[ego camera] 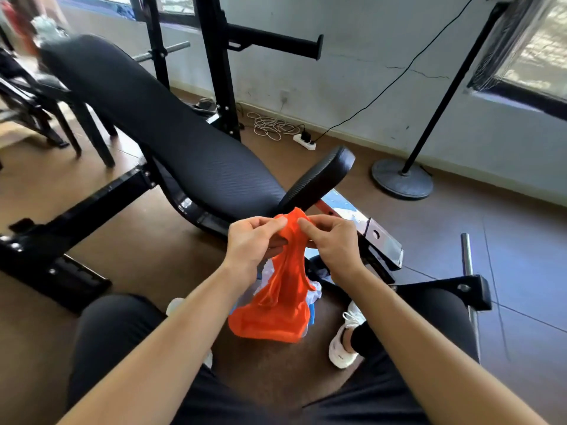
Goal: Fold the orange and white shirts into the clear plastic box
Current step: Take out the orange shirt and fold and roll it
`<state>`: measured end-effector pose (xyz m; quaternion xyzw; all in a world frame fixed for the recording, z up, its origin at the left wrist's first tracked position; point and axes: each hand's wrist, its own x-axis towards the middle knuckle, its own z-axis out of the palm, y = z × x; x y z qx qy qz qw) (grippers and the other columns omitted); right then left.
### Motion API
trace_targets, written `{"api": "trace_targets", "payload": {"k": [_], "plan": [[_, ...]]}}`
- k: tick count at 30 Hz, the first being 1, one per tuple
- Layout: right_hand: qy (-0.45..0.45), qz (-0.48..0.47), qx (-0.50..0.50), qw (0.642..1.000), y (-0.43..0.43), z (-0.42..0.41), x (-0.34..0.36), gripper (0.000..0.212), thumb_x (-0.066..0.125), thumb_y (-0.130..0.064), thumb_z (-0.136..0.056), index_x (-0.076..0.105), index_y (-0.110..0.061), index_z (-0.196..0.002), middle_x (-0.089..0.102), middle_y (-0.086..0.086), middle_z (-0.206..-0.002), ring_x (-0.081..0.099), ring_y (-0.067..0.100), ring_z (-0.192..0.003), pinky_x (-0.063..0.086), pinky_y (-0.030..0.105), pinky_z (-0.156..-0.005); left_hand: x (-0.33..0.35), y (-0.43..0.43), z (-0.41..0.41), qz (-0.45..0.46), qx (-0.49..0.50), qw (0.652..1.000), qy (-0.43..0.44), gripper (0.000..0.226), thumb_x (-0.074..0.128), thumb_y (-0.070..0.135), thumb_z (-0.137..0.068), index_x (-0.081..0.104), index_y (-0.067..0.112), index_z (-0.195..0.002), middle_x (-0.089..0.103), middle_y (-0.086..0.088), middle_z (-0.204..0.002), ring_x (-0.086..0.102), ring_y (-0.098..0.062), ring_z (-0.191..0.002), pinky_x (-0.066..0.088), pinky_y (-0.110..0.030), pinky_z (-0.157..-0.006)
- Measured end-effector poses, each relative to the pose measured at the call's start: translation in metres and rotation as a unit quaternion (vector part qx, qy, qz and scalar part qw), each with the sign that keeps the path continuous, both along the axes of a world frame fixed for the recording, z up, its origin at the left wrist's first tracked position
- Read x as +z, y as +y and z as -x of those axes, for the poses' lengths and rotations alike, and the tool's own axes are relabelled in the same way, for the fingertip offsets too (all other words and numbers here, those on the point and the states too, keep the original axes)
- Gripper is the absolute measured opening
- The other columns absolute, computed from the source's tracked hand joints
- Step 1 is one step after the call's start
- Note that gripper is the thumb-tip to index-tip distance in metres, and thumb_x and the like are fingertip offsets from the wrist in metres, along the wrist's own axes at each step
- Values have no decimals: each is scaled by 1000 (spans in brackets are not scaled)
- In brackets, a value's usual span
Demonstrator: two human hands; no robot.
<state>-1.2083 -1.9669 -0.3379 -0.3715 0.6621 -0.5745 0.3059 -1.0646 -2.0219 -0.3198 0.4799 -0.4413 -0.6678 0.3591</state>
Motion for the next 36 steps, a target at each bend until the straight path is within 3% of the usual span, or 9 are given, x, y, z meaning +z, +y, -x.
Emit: {"api": "trace_targets", "payload": {"k": [7,12,15,19,22,26,29,32,36], "plan": [[92,7,12,996,23,-14,-13,14,77,-22,-88,82,-15,-99,79,-3,-87,75,16,-80,62,35,-77,1,34,3,-39,13,996,73,22,62,10,-98,74,-8,-101,76,-15,-78,74,-15,-63,57,-22,-56],[149,8,25,988,37,-16,-23,26,85,-24,-79,78,-19,-104,76,-7,-89,73,8,-78,58,18,-74,-11,46,-10,-42,-66,997,7,39,42,38,-105,76,19,-106,80,-4,-101,75,-15,-97,57,-34,-92],[145,6,18,989,39,-10,-27,15,80,-16,-84,80,-14,-99,77,-2,-86,73,13,-77,58,26,-74,-17,49,-18,-26,-143,989,35,45,36,40,-106,74,19,-117,79,-4,-109,74,-18,-105,55,-37,-97],[137,-10,92,986,44,10,-23,13,73,-9,-90,78,-12,-101,76,1,-86,72,24,-79,61,38,-75,-32,32,-37,37,-88,995,0,32,48,25,-103,76,10,-106,79,-11,-98,75,-23,-92,56,-29,-74],[129,-7,138,982,46,24,-10,14,69,-3,-91,75,-12,-100,74,1,-88,70,15,-81,59,32,-77,-53,6,-50,137,-33,987,-77,13,70,13,-88,75,15,-100,77,-8,-92,69,-11,-80,53,-27,-71],[140,11,171,975,46,35,8,15,69,-2,-91,73,-13,-101,74,6,-95,70,15,-89,59,29,-83,-60,-14,-44,122,-144,972,-143,50,80,43,-69,70,20,-113,72,-1,-99,65,-8,-83,51,-18,-66],[152,13,182,972,45,41,16,15,69,-1,-92,73,-7,-104,73,9,-96,70,15,-90,59,33,-87,-56,-14,-28,140,-225,947,-182,31,84,38,-70,73,23,-95,73,6,-80,67,-6,-72,54,-28,-64],[170,5,189,967,45,47,21,16,68,0,-92,72,-6,-106,73,8,-96,69,13,-90,59,35,-87,-52,-10,-18,202,-204,930,-230,12,80,26,-67,73,24,-76,70,7,-63,66,-10,-62,61,-38,-65],[210,-4,188,959,49,59,20,17,68,1,-91,72,-9,-105,73,1,-96,69,16,-93,59,43,-87,-50,-15,-27,187,-232,937,-182,11,80,8,-79,75,16,-84,75,-6,-73,70,-17,-67,63,-41,-70]]}}
